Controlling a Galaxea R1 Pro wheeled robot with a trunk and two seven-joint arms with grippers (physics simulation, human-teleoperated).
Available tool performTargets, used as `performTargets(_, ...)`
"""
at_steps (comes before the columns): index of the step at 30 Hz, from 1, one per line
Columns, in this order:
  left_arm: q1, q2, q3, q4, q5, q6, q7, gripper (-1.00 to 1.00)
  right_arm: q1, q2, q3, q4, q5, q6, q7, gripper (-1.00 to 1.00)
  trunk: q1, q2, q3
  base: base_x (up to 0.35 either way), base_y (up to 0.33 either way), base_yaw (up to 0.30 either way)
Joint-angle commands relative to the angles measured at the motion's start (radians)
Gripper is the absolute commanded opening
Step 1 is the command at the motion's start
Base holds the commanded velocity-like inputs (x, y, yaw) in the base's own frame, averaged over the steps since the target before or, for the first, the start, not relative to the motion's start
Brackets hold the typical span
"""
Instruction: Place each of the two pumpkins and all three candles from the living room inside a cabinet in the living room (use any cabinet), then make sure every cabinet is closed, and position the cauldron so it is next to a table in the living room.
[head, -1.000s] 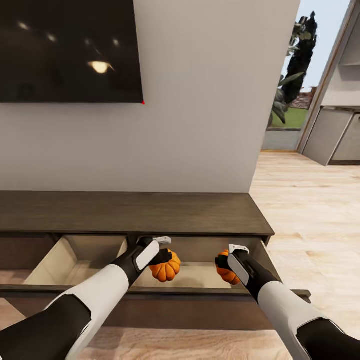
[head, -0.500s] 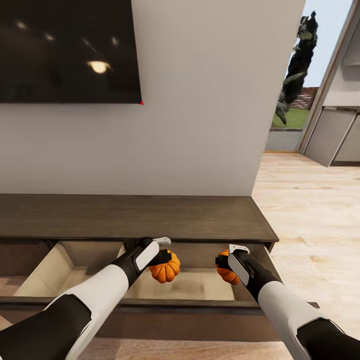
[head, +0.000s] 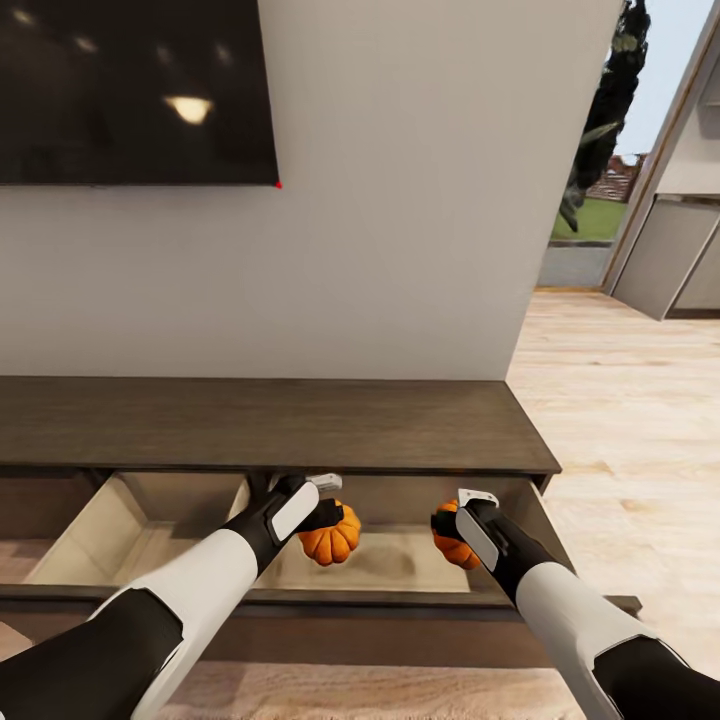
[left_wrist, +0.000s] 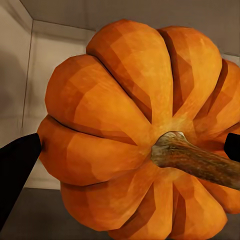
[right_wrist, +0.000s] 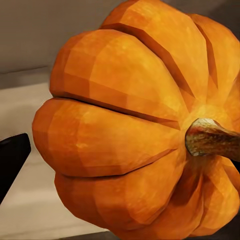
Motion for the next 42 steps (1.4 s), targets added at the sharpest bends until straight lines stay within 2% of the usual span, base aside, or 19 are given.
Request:
performTargets(1,-0.001,0.001,-0.007,-0.002,0.01,0.0,0.008,-1.0,-0.001,-0.001,0.008,-0.002,-0.01,0.002,-0.008,-1.0,0.0,-0.001,-0.005,0.0,0.0,0.0)
performTargets(15,-0.001,0.001,-0.007,-0.002,0.01,0.0,0.008,-1.0,-0.001,-0.001,0.008,-0.002,-0.01,0.002,-0.008,-1.0,0.006,-0.004,-0.059,0.0,0.0,0.0)
performTargets(28,-0.001,0.001,-0.008,-0.002,0.007,-0.005,0.009,-1.0,-0.001,-0.001,0.007,-0.002,-0.01,0.002,-0.008,-1.0,0.006,-0.004,-0.059,0.0,0.0,0.0)
performTargets(30,-0.001,0.0,-0.008,-0.002,0.006,-0.018,0.008,-1.0,-0.001,-0.001,0.007,-0.002,-0.01,0.002,-0.008,-1.0,0.006,-0.004,-0.059,0.0,0.0,0.0)
performTargets(33,-0.001,-0.002,-0.011,-0.002,0.004,-0.083,0.007,-1.0,-0.001,-0.001,0.007,-0.003,-0.01,0.002,-0.008,-1.0,0.006,-0.004,-0.059,0.0,0.0,0.0)
performTargets(35,-0.001,-0.002,-0.011,-0.001,0.005,-0.105,0.007,-1.0,-0.001,-0.002,0.007,-0.003,-0.01,0.002,-0.008,-1.0,0.006,-0.004,-0.059,0.004,0.0,0.0)
performTargets(42,-0.001,-0.001,-0.01,0.004,0.008,-0.118,0.006,-1.0,-0.001,-0.002,0.008,-0.003,-0.009,0.002,-0.008,-1.0,0.006,-0.004,-0.059,0.111,0.0,0.0)
